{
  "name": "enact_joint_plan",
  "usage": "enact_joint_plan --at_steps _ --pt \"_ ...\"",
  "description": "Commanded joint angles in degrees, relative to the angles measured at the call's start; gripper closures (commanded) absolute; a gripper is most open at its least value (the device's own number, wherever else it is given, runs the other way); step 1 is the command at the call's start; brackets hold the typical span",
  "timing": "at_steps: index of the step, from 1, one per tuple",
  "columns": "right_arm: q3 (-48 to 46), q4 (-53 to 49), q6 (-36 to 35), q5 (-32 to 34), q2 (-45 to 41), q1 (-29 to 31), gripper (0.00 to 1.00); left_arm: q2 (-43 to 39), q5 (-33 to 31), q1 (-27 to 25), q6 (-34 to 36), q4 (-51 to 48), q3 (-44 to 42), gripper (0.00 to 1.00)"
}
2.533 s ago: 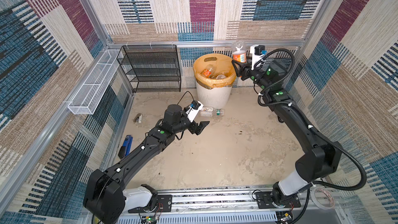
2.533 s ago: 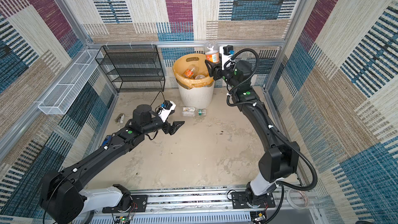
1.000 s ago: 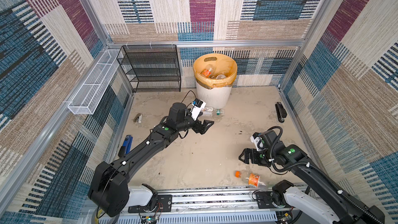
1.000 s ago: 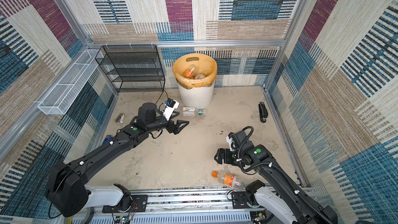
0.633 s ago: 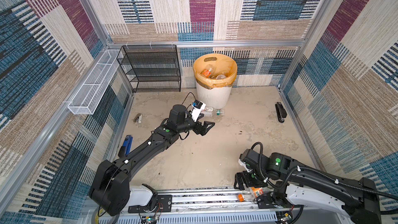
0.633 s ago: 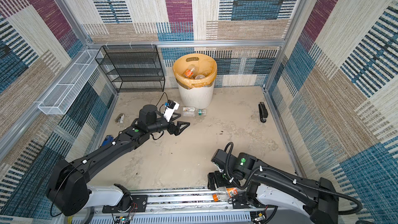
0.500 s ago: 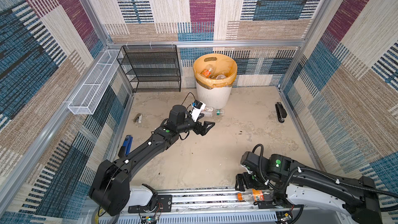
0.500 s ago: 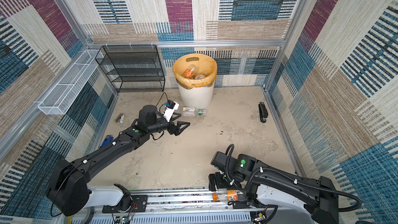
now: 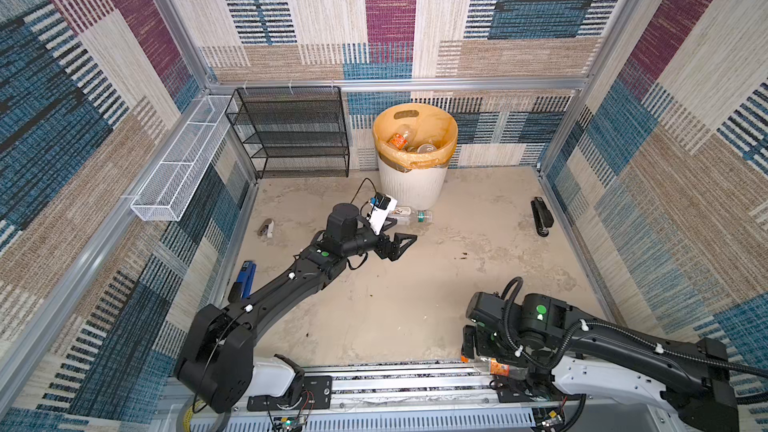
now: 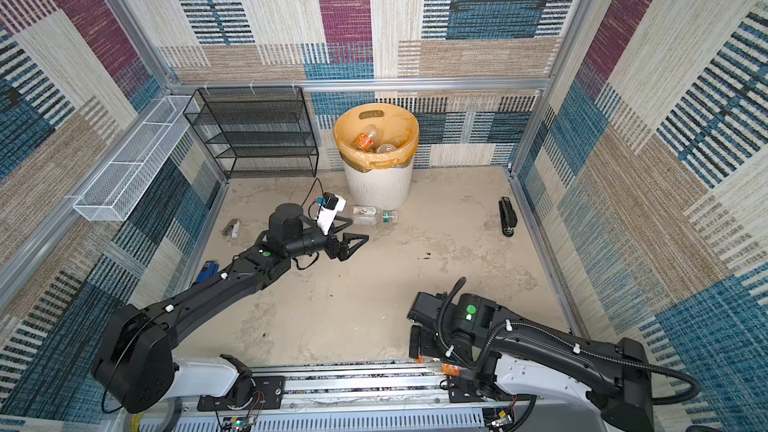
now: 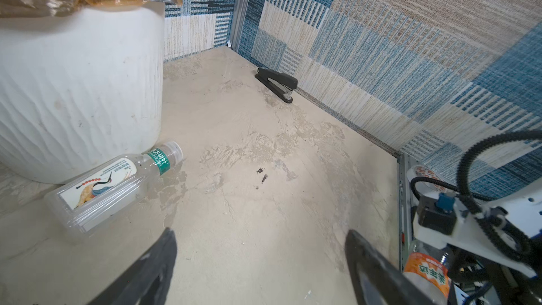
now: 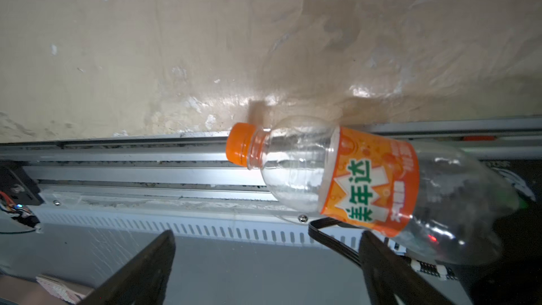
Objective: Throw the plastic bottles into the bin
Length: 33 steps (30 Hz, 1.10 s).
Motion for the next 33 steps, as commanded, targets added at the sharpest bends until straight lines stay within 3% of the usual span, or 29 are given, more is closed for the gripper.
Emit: enact_joint_plan --at_steps 1,9,12,17,21,33 --pt "0.09 -3.15 -0.35 -1.45 2.14 1.3 0.01 -0.63 0.57 0.05 -0.8 3.5 -0.88 0.1" --pt "2.94 -5.02 3.07 2.85 6.34 2.08 0.01 -0.32 1.33 0.04 -1.75 6.08 -1.82 0.1" --pt "1.09 -1.12 3.69 0.98 7.6 2.61 0.01 -0.86 1.38 0.04 -1.94 6.48 -1.97 0.1" --pt "-7.38 6.66 11.72 -0.5 0.08 3.38 0.01 -2.23 0.47 0.13 -1.5 6.63 -2.89 0.1" --pt "-11.33 9.27 17.81 3.29 -6.94 3.38 0.02 -2.17 0.89 0.23 -1.93 7.19 -2.79 0.1" --pt "-18.31 18.14 24.22 12.24 -11.53 1.86 0.01 -2.18 0.83 0.24 -1.94 5.95 -2.17 0.1"
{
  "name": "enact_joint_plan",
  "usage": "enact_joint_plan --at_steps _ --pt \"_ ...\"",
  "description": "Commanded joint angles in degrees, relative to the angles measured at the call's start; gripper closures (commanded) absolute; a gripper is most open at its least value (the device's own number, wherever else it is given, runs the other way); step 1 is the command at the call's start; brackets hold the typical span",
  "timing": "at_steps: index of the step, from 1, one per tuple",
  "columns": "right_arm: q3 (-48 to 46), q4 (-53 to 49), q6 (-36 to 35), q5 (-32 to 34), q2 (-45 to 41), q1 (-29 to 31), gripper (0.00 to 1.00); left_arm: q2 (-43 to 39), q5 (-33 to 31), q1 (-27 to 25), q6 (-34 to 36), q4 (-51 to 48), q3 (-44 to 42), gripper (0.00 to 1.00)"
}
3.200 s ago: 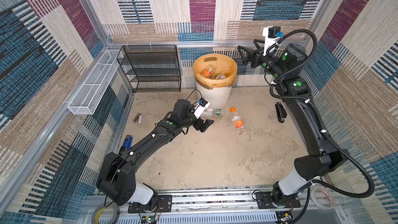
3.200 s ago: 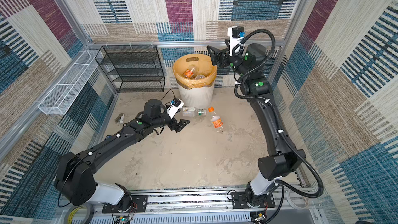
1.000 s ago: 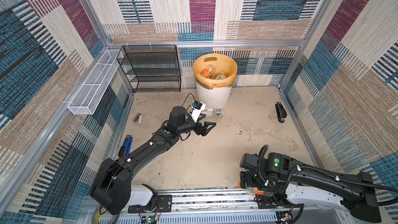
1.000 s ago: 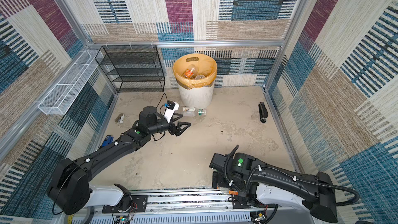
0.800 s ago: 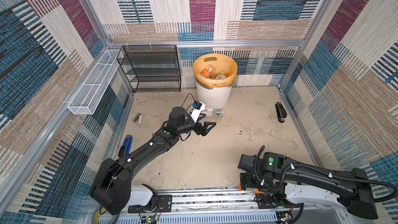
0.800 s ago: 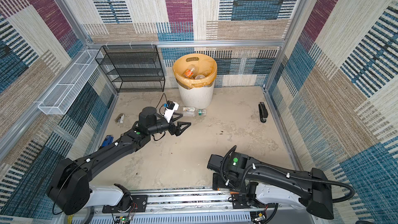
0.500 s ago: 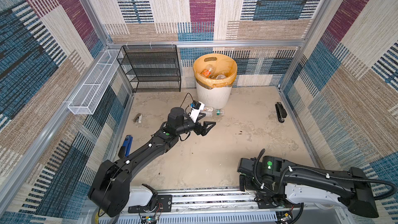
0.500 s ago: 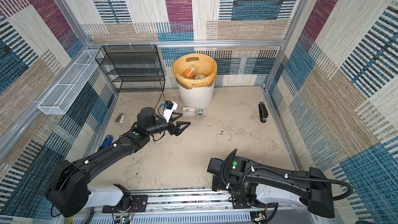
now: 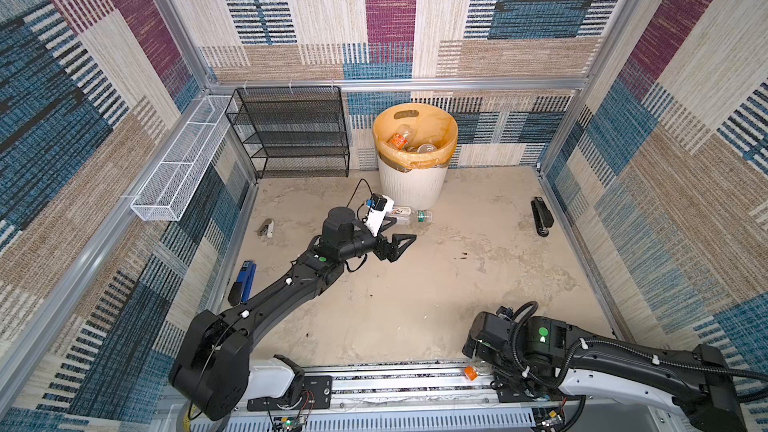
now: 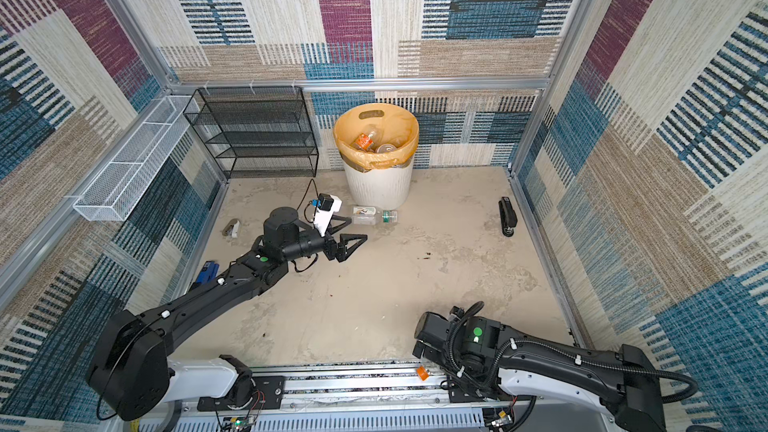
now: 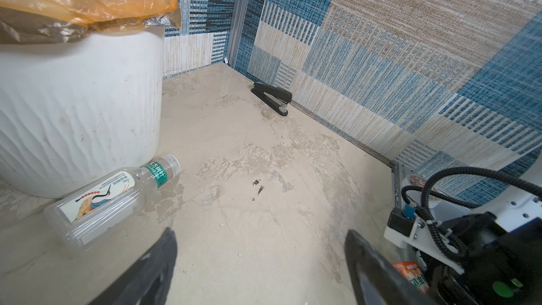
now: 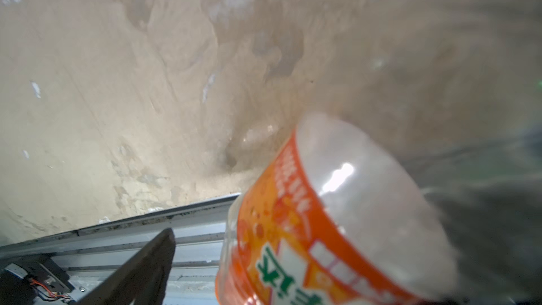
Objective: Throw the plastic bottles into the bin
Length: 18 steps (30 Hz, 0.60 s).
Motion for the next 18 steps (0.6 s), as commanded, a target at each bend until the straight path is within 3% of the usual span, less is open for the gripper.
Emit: enact_joint_plan --at_steps 1,12,18 --pt "-1.21 3.94 2.13 4.01 -0.28 -0.95 0.01 0.0 0.52 0.09 -0.41 0.96 0.49 0.1" --pt "2.64 11.93 -12.98 7.8 14.34 -8.31 0.0 0.27 0.09 0.2 0.1 -0.65 0.79 0.12" --pt "2.12 16.51 -17.63 6.22 17.63 -10.94 0.32 0.37 -0.18 0.49 0.03 -1.39 0.67 0.13"
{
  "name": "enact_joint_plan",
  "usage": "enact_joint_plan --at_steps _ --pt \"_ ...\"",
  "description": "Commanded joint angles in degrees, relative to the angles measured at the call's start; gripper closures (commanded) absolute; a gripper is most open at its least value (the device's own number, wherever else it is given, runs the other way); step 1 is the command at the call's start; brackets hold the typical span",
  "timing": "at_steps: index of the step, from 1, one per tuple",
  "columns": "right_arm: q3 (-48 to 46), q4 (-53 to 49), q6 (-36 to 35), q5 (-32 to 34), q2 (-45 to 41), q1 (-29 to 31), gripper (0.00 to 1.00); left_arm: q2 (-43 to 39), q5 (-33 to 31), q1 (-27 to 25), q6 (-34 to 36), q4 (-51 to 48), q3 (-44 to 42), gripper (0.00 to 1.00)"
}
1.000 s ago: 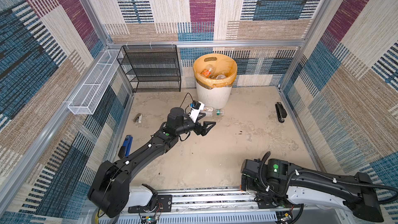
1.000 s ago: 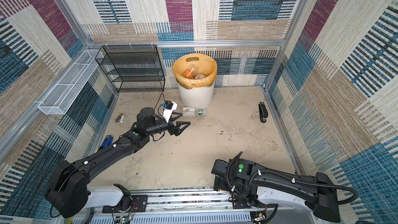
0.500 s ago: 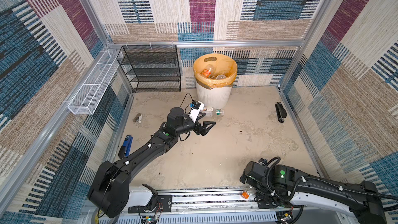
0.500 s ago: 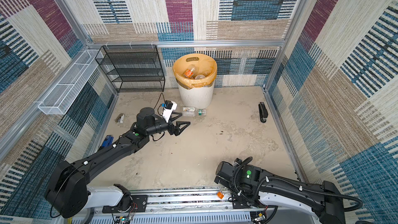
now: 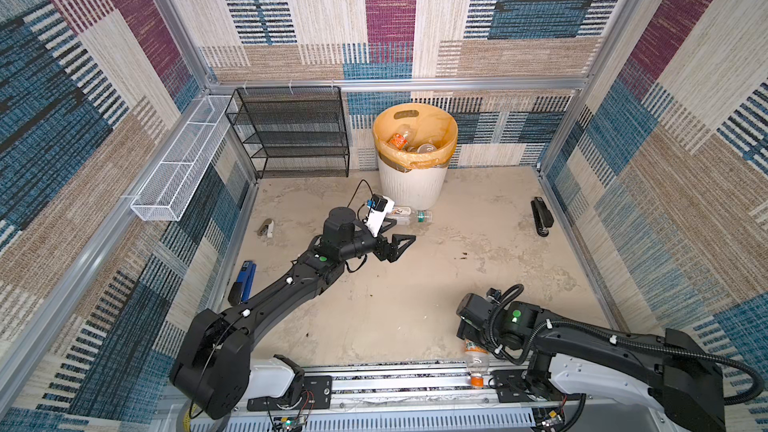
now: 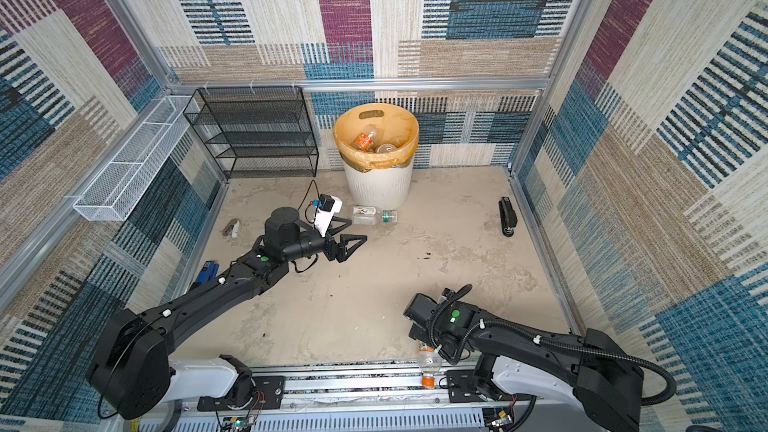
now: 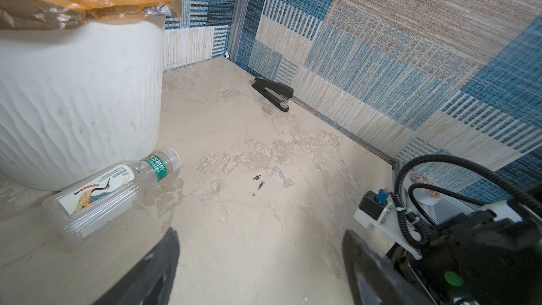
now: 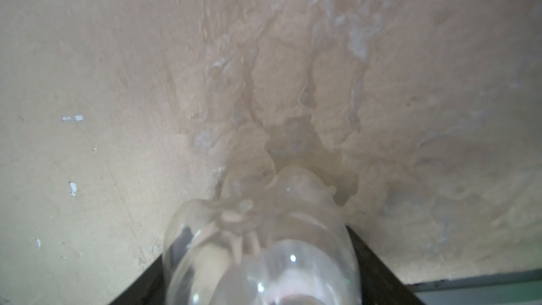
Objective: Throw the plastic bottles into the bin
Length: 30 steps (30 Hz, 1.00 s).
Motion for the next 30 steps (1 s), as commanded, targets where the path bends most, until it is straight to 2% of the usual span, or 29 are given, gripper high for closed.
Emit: enact_joint_plan --at_steps 1,5,9,12,15,19,24,30 --pt "0.36 3.87 -4.49 0.29 1.62 -0.76 0.33 -0.05 -0.11 0.18 0.02 -0.43 0.68 0.13" --pt "3.3 0.96 -8.52 0.68 3.22 -0.84 0.33 -0.09 -0.44 0.27 0.03 -1.06 0.46 0.14" --pt "5.75 1.81 -12.73 1.89 4.88 -2.95 0.37 0.94 -0.31 0.37 -0.47 -0.81 0.73 0.14" --pt "8.54 6.29 -19.85 1.53 6.7 -8.68 0.39 1.21 -0.46 0.38 -0.33 -1.73 1.32 0.14" --pt "13.32 9.63 -29.19 2.36 9.2 -15.92 0.44 0.91 -1.26 0.46 0.7 -3.67 2.24 0.14" --pt "21.52 13.74 -40.0 4.4 12.25 -22.81 0.44 0.16 -2.43 0.48 1.09 -4.84 2.0 0.14" --pt "31.25 28.38 -52.25 4.44 14.44 -29.22 0.47 1.2 -3.36 0.53 0.3 -4.08 0.72 0.14" --pt "34.49 56.58 -65.24 3.09 12.99 -31.87 0.49 0.83 -4.04 0.47 0.28 -5.86 0.73 0.15"
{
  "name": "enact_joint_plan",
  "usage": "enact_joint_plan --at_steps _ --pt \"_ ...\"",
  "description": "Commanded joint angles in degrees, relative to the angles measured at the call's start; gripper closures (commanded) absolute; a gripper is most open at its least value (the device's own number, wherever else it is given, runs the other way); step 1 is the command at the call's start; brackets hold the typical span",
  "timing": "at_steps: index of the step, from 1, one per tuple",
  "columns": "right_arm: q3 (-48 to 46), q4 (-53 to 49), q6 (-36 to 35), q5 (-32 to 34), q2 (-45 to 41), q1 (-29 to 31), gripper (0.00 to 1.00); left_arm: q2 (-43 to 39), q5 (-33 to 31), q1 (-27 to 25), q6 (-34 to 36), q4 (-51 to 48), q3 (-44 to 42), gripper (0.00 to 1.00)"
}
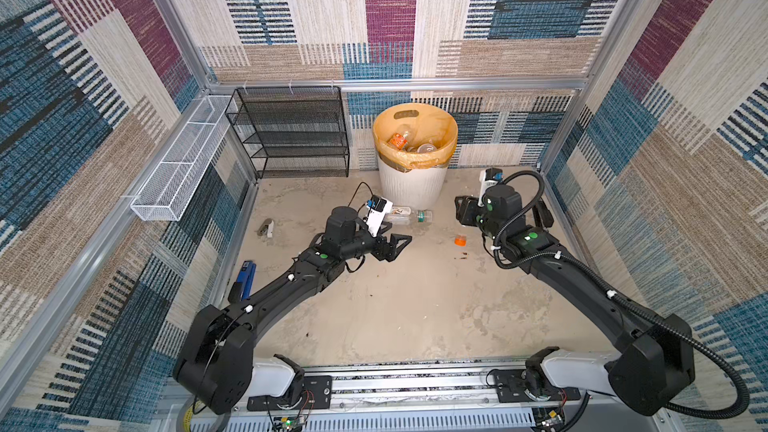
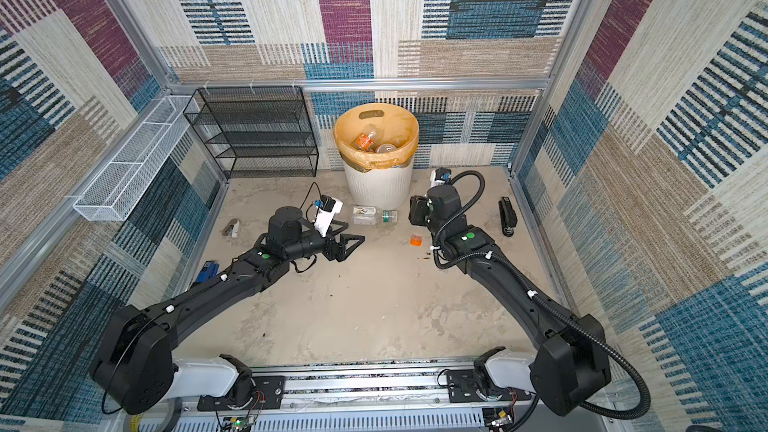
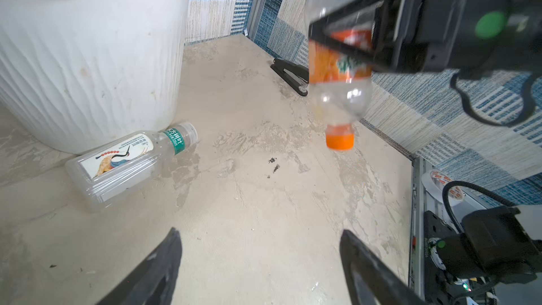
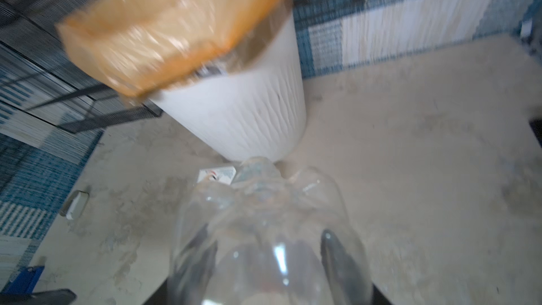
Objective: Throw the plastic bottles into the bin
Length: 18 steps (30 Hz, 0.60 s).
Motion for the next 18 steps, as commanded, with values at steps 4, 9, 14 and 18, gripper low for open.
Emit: enact_joint_plan --at_steps 4,9,14,18 --pt "-2.34 40.87 -16.1 -5.1 -2.1 -1.23 0.5 -1.3 -1.77 -0.02 0.85 -2.61 0.06 0.15" --pt "-7.88 66.13 -22.64 -8.45 -2.75 -1.18 0.49 -2.42 -2.92 -0.02 1.6 -4.0 0.17 0.16" --pt "-7.89 83.62 -23.92 -8.39 0.92 -1.18 0.5 -2.34 -3.14 -0.15 2.09 -4.74 0.43 0.16" --pt "2.16 82.55 -22.55 -9.05 8.93 -1.18 0.49 -2.68 -4.65 -0.87 3.72 -7.07 1.42 0.16"
